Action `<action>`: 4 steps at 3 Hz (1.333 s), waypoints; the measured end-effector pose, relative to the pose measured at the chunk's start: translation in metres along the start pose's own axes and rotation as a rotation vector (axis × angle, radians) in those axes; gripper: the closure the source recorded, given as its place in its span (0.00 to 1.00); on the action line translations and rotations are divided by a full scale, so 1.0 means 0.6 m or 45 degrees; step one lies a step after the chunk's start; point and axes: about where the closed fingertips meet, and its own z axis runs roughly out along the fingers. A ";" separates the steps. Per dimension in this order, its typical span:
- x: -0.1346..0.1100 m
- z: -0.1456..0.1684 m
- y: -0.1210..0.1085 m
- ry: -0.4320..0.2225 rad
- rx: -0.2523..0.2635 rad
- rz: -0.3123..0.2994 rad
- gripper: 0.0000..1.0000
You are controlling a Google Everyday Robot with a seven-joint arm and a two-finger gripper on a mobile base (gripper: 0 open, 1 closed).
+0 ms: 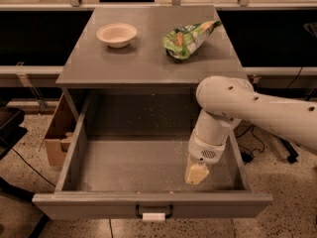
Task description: Open top drawer
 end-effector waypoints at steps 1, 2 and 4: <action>0.000 0.000 0.000 0.000 0.000 0.000 0.63; 0.000 0.000 0.000 0.000 0.000 0.000 0.32; 0.000 0.000 0.000 0.000 0.000 0.000 0.00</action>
Offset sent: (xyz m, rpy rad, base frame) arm 0.0000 0.0000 0.0000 0.0000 0.0000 0.0000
